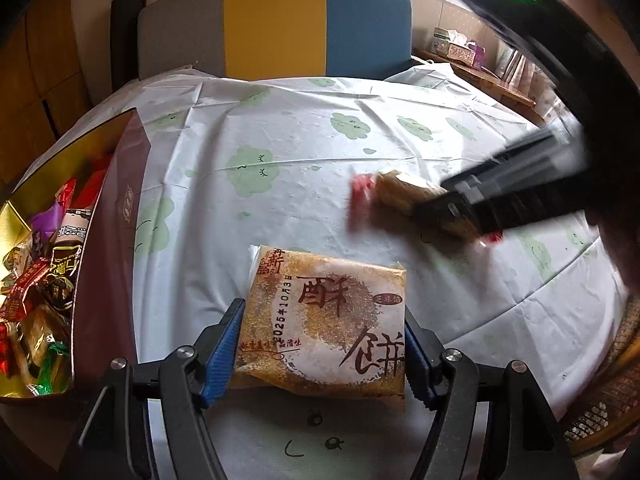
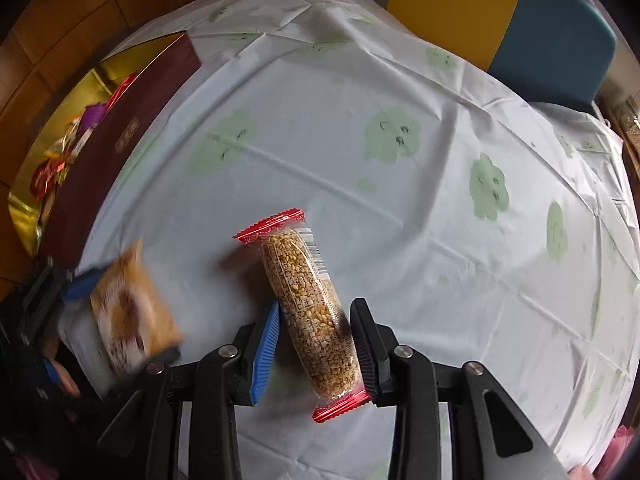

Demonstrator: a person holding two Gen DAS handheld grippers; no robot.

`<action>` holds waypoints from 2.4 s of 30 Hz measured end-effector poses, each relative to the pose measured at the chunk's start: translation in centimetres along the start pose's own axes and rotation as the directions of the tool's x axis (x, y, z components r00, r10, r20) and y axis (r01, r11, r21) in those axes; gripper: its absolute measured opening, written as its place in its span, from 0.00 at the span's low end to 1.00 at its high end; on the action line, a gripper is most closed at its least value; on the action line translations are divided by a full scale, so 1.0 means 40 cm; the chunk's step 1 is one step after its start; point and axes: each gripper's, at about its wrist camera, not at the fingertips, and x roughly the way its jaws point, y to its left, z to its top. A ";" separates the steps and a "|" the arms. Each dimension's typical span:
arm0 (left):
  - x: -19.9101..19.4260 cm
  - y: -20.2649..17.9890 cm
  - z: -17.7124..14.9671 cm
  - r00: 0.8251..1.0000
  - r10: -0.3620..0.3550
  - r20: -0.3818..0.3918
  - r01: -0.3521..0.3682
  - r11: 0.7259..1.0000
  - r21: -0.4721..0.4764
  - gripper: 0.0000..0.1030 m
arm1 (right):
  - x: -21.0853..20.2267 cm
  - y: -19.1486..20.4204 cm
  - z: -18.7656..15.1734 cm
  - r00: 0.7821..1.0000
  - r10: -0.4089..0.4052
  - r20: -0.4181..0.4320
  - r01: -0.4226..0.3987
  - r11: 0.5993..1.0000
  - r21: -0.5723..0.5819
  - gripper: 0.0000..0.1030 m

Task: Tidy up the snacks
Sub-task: 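Hold the pastry packet with the left gripper while the right gripper grasps the granola bar, then lower the pastry packet into the gold tin and open the left gripper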

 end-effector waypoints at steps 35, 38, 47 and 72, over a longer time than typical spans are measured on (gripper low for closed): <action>-0.187 0.007 0.005 0.994 0.087 0.063 -0.084 0.995 -0.056 0.66 | 0.011 0.033 -0.034 0.991 -0.078 0.112 0.086 0.994 -0.067 0.29; -0.215 0.023 0.013 0.993 0.094 0.078 -0.088 0.993 -0.076 0.66 | 0.013 0.027 -0.035 0.990 -0.080 0.119 0.089 0.994 -0.070 0.29; -0.272 0.099 0.018 0.982 0.154 0.105 -0.138 0.979 -0.147 0.66 | 0.002 0.031 -0.040 0.988 -0.087 0.128 0.097 0.992 -0.076 0.29; -0.320 0.253 -0.019 0.973 0.218 0.077 -0.185 0.932 -0.311 0.66 | 0.005 0.029 -0.034 0.987 -0.096 0.128 0.108 0.990 -0.088 0.29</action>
